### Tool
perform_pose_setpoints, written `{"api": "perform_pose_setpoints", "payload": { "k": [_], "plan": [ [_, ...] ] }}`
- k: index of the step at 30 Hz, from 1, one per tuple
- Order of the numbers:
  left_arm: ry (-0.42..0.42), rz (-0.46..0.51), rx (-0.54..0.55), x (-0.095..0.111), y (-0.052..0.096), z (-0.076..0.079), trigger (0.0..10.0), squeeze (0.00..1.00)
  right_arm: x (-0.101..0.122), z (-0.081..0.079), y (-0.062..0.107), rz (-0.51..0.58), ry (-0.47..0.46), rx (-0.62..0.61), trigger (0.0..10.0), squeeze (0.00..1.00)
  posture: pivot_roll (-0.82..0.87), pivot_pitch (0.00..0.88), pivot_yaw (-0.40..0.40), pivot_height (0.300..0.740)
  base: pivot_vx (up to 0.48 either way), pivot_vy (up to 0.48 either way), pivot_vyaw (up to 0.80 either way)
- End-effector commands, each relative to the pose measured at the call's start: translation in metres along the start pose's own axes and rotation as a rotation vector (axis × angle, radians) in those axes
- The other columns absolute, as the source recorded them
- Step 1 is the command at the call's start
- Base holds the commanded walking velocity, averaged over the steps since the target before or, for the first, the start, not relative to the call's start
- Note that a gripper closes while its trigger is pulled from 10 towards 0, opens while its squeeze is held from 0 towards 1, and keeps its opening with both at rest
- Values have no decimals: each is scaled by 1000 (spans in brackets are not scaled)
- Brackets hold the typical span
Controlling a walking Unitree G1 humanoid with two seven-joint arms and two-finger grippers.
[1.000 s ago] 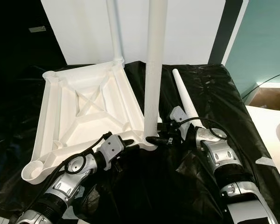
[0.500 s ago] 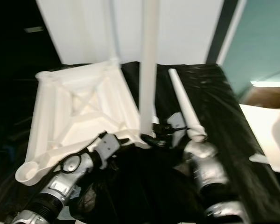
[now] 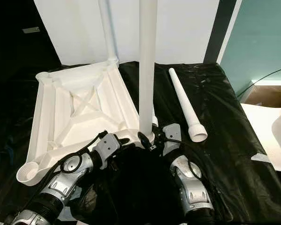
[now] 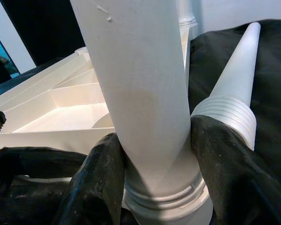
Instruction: Building children table
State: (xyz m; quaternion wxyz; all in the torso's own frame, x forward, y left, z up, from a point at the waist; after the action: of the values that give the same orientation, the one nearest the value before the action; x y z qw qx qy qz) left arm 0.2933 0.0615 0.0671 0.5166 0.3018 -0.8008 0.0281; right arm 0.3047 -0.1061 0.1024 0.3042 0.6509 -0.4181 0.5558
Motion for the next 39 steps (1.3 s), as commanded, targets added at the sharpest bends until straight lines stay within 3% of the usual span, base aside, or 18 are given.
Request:
{"api": "perform_pose_setpoints", "payload": {
  "k": [1, 2, 4, 10, 12, 13, 18, 19, 23, 24, 26, 30, 34, 39],
  "plan": [
    [99, -114, -284, -33, 10, 59, 10000, 220, -11, 36, 13, -45, -4, -219, 10000, 0, 63, 0, 46, 740, 0, 0, 0],
    [99, -114, -284, -33, 10, 59, 10000, 220, -11, 36, 13, -45, -4, -219, 10000, 0, 63, 0, 46, 740, 0, 0, 0],
    [122, -112, -291, -33, 14, 60, 10000, 1000, -16, 33, 14, -66, 0, -195, 10000, 0, 63, 0, 46, 740, 0, 0, 0],
    [123, -114, -283, -35, 17, 61, 10000, 1000, -15, 31, 16, -72, 6, -199, 10000, 0, 68, 0, 42, 740, 0, 0, 0],
    [117, -116, -268, -36, 18, 60, 10000, 953, -14, 33, 16, -72, 6, -205, 10000, 0, 67, 0, 41, 740, 0, 0, 0],
    [129, -87, -216, -33, 20, 55, 10000, 0, -9, 33, 17, -61, 17, -174, 10000, 0, 67, 0, 41, 740, 0, 0, 0],
    [166, -29, -157, -25, 21, 45, 10000, 0, -2, 31, 19, -44, 38, -136, 10000, 0, 67, 0, 41, 740, 0, 0, 0],
    [204, 59, -86, -11, 24, 30, 10000, 0, 10, 26, 22, -26, 102, -57, 10000, 0, 52, 0, 41, 740, 0, 0, 0],
    [231, 132, -35, 1, 27, 20, 10000, 0, 22, 20, 24, -5, 207, -9, 10000, 0, 40, 0, 49, 740, 0, 0, 0],
    [231, 132, -35, 1, 27, 20, 10000, 0, 22, 20, 24, -5, 207, -9, 10000, 0, 40, 0, 49, 740, 0, 0, 0],
    [241, 162, -22, 6, 28, 17, 10000, 0, 31, 18, 26, 23, 310, -25, 10000, 0, 31, 0, 54, 740, 0, 0, 0],
    [226, 162, -36, 8, 26, 19, 10000, 0, 37, 15, 31, 64, 355, -55, 10000, 0, 18, 0, 61, 740, 0, 0, 0],
    [212, 161, -50, 9, 24, 20, 10000, 0, 41, 14, 34, 91, 350, -72, 10000, 0, 6, 0, 68, 740, 0, 0, 0],
    [212, 186, -57, 16, 20, 17, 10000, 0, 42, 9, 39, 85, 232, -14, 10000, 0, -13, 0, 78, 740, 0, 0, 0]
  ]
}}
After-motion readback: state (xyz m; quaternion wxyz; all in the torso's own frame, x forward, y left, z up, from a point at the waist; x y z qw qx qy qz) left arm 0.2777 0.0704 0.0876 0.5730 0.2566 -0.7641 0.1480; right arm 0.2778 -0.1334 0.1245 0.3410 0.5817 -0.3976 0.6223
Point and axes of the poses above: a point about 5 cm out from each wrist's last joint towards the gripper, its own y axis pointing back from the gripper into the wrist, its own x axis along the axis of the wrist's last joint, z = x × y, the point moved 3 cm from there along -y, pointing out of the wrist towards the gripper, and after that the axes turned 12 degrees about -y, right-handed, at the moved point
